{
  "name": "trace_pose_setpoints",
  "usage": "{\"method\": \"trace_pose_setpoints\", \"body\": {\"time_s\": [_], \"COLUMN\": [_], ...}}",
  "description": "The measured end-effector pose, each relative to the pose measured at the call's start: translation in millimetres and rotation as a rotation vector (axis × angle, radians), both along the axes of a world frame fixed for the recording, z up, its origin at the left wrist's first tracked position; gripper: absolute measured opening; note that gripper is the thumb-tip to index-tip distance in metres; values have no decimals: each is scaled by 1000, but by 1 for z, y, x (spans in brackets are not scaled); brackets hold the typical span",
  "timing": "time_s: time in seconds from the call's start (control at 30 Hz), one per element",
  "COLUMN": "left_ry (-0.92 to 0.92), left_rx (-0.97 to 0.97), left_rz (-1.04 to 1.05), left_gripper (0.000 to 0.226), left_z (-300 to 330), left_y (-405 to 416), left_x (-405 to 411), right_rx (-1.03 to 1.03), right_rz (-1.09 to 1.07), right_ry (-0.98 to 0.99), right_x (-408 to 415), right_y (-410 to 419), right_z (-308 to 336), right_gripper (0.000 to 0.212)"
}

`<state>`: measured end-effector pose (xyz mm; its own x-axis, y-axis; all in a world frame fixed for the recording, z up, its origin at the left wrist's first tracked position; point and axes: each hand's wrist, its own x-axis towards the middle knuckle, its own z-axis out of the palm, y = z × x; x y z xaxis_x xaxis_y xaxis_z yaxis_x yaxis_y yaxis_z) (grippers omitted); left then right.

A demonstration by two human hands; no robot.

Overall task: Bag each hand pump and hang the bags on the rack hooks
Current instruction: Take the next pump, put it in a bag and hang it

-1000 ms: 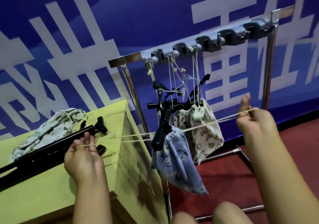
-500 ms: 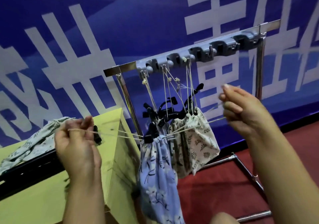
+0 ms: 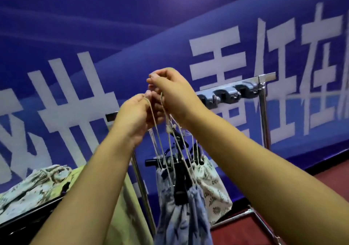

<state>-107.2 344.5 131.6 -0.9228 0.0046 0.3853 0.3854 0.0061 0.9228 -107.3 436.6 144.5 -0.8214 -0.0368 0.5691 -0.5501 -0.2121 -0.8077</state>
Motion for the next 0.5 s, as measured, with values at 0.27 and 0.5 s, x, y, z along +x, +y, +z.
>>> {"method": "trace_pose_setpoints", "body": {"time_s": [0.27,0.5], "left_ry": [-250,-300], "left_rx": [143,140], "left_rz": [-425,-519], "left_gripper": [26,27], "left_z": [13,23], "left_y": [37,79], "left_x": [-22,-50], "right_rx": [323,330], "right_rz": [-271,-141], "right_ry": [38,-239], "right_x": [-24,-40], "right_y": [61,129], "right_z": [18,-1], "right_gripper": [13,20]}}
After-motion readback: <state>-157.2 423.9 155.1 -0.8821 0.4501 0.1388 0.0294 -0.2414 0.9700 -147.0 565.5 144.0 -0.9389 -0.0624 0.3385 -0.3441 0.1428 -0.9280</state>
